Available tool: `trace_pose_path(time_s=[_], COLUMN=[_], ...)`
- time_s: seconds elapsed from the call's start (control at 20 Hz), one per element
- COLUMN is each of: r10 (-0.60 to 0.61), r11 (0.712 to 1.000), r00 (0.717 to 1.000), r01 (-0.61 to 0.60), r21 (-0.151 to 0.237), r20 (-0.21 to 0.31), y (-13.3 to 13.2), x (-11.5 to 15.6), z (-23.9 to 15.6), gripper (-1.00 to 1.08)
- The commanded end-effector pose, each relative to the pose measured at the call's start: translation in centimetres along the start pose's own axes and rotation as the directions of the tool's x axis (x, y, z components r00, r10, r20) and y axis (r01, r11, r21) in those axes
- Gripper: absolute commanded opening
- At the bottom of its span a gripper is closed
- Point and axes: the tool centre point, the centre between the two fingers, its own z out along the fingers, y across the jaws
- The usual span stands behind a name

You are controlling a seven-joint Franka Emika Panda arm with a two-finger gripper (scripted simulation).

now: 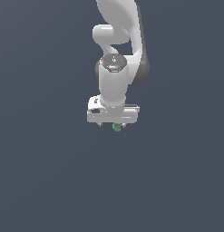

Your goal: Pick up the object and move it to a goal position.

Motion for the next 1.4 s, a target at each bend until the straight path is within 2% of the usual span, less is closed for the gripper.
trace_pose_path(time_s=[0.0,0.45,0.9,1.35], r10=[0.0,0.017,0.032,0.133], r11=[1.0,0.999,0.999,0.991], r00=[1.0,1.0,0.999,0.991], r01=[0.0,-0.017,-0.033,-0.133], r21=[0.0,0.033,0.032,0.027], r20=[0.0,0.015,0.016,0.019], y=[0.0,-0.3,-0.4,-1.1], x=[0.0,-0.3,-0.5,-1.6], z=[0.0,0.2,0.4,1.1], gripper=[1.0,1.0,1.0,1.0])
